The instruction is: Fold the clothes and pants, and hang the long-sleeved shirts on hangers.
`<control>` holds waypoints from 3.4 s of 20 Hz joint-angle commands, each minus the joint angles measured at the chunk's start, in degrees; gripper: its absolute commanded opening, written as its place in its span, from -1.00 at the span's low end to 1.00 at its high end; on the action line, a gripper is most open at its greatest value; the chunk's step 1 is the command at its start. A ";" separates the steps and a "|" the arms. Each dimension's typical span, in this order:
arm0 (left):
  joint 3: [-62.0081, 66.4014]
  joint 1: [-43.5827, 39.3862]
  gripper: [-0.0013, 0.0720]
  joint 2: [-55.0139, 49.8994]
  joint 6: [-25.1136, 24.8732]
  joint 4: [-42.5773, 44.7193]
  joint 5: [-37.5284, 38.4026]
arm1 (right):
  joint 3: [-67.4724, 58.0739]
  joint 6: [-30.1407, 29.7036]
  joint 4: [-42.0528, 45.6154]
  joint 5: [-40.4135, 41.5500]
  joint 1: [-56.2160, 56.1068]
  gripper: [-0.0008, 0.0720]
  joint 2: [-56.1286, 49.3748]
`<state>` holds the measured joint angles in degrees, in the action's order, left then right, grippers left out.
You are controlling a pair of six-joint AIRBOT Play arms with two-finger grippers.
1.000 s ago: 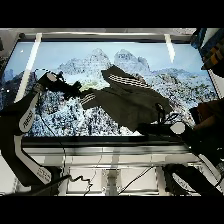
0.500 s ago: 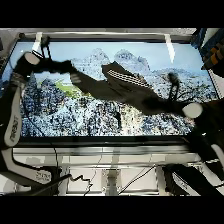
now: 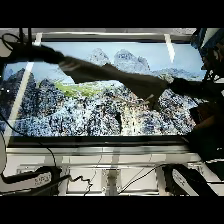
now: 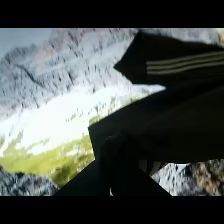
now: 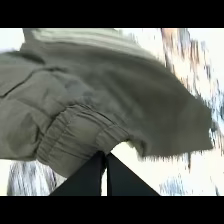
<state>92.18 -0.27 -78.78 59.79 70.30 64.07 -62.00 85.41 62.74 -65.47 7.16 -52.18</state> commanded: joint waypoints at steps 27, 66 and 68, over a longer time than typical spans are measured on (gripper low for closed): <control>-52.06 -17.00 0.93 28.79 14.05 6.60 -4.46 | 24.59 4.09 32.17 13.09 9.14 -0.93 13.60; -16.59 -13.70 0.61 -16.76 29.51 -10.80 -16.44 | 16.72 -30.64 -27.98 21.57 21.46 -0.92 -34.36; -16.59 -12.72 0.65 -18.29 24.61 -17.92 -12.70 | 16.72 -30.64 -27.98 21.57 21.46 -0.92 -34.36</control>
<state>74.74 -13.98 -94.70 90.17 61.04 45.76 -45.23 54.76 34.83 -44.21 28.82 -86.52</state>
